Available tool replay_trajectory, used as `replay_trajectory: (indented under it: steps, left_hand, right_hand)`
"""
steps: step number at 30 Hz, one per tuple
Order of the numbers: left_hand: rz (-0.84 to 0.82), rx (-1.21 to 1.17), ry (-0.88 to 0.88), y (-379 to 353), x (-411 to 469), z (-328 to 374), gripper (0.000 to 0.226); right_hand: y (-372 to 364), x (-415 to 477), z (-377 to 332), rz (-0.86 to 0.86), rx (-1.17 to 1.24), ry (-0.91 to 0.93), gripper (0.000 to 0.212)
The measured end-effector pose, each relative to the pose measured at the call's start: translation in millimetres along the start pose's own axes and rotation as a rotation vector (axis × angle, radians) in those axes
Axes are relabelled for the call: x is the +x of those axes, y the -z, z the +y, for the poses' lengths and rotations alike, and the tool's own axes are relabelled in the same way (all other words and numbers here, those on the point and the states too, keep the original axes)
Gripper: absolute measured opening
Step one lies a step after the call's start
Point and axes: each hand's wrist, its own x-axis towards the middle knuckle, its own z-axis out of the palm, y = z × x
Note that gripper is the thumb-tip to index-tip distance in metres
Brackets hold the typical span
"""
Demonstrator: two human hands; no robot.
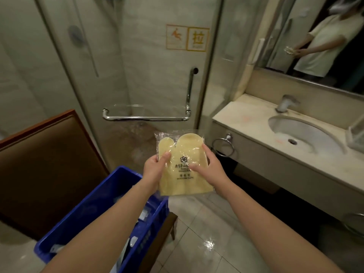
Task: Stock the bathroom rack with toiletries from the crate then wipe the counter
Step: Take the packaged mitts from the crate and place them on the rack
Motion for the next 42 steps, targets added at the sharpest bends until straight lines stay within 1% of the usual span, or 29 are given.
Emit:
replay_trajectory:
  steps: [3, 7, 8, 11, 15, 17, 19, 24, 27, 30, 36, 42]
  left_hand:
    - [-0.063, 0.013, 0.012, -35.2, -0.2, 3.0, 0.031]
    - [-0.124, 0.048, 0.034, -91.5, -0.1, 4.3, 0.035]
    - [-0.139, 0.056, 0.026, -107.6, -0.8, 4.7, 0.040]
    - [-0.216, 0.141, -0.053, -155.8, -5.8, 5.6, 0.064]
    - [-0.401, 0.241, -0.144, -214.9, -13.5, 1.6, 0.098]
    - [-0.483, 0.334, -0.178, -244.4, -19.6, 1.3, 0.115]
    - [-0.525, 0.448, -0.239, -275.2, -24.7, 1.7, 0.122]
    - [-0.594, 0.609, -0.359, -356.1, -35.6, 1.6, 0.112]
    - [-0.654, 0.646, -0.415, -397.8, -40.6, 1.6, 0.104]
    - [-0.742, 0.682, -0.462, -442.6, -46.4, 0.7, 0.099]
    - [-0.806, 0.743, -0.511, -527.3, -49.6, -4.9, 0.096]
    - [-0.921, 0.690, -0.452, -601.2, -38.8, -6.9, 0.092]
  right_hand:
    - [30.6, -4.5, 10.9, 0.037, 0.080, -0.019, 0.093]
    - [78.7, -6.8, 27.8, 0.121, 0.073, -0.037, 0.092]
    - [92.5, -7.6, 32.7, 0.141, 0.074, -0.049, 0.091]
    - [137.4, -10.3, 50.4, 0.200, 0.100, -0.076, 0.090]
    - [202.0, -12.6, 75.9, 0.266, 0.104, -0.085, 0.090]
    - [233.4, -13.3, 88.0, 0.285, 0.111, -0.079, 0.089]
    - [264.0, -13.7, 100.0, 0.305, 0.093, -0.073, 0.089]
    - [337.1, -21.4, 133.3, 0.346, 0.053, -0.062, 0.090]
    - [374.5, -30.1, 152.5, 0.385, 0.026, -0.081, 0.089]
    - [412.8, -39.9, 169.1, 0.465, 0.047, -0.124, 0.087]
    - [469.0, -52.8, 184.3, 0.617, 0.102, -0.227, 0.080]
    - [515.4, -45.3, 202.4, 0.762, 0.067, -0.278, 0.072]
